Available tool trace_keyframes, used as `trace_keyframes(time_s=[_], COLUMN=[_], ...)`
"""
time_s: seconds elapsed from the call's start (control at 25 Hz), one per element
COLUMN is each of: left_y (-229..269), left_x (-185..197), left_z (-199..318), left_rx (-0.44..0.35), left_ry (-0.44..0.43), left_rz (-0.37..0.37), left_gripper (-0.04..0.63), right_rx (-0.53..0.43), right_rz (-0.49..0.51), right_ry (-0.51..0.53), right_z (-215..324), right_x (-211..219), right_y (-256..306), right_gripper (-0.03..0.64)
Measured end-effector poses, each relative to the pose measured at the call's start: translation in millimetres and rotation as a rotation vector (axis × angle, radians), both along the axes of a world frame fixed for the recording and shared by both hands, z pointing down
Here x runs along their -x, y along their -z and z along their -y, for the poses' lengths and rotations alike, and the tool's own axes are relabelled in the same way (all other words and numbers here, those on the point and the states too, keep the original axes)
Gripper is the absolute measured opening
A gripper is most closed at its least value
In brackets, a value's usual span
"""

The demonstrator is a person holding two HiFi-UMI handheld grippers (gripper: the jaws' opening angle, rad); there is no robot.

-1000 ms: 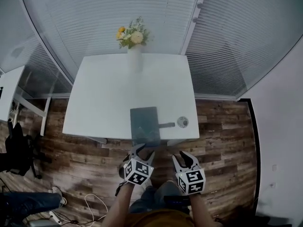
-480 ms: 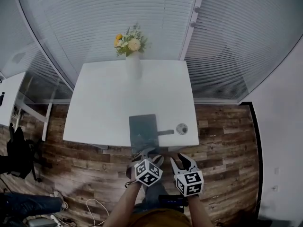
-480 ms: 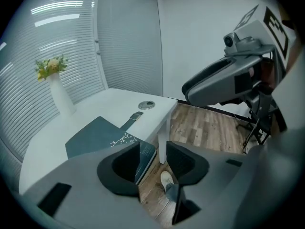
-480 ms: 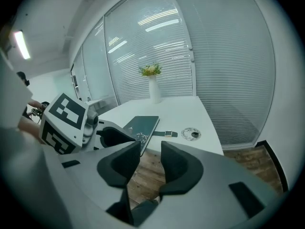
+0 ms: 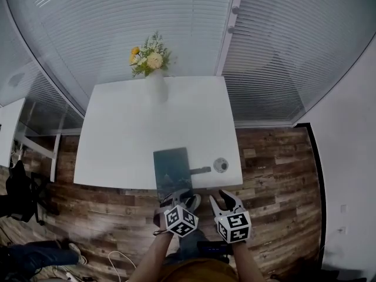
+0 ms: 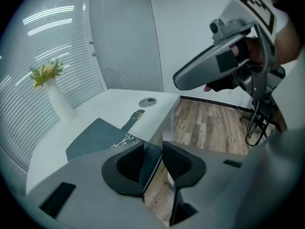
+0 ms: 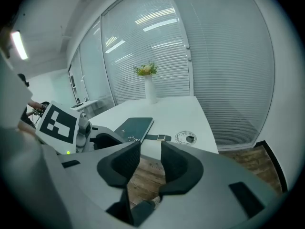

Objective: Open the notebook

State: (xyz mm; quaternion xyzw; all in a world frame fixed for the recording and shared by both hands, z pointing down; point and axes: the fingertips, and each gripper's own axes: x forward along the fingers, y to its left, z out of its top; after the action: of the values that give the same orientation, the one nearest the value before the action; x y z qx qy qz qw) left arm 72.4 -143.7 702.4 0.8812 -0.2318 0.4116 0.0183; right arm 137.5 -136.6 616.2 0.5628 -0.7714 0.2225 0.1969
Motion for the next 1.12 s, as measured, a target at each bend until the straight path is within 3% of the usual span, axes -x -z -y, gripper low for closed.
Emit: trace_keyframes(time_s=[0.28,1.12], left_y=[-2.8,1.2], left_x=[-0.8,-2.0], left_z=[-1.5,-3.6], left_rx=[-0.083,-0.069], left_ry=[-0.027,-0.007], left_rz=[0.063,0.047], left_gripper=[0.146,0.092], right_rx=[0.016,-0.023], right_rz=[-0.001,-0.004], right_ry=[0.026,0.014], right_z=[3.8,-8.6], right_x=[4.0,3.3], right_y=[-4.8,6.6], right_gripper=[0.15,0.132])
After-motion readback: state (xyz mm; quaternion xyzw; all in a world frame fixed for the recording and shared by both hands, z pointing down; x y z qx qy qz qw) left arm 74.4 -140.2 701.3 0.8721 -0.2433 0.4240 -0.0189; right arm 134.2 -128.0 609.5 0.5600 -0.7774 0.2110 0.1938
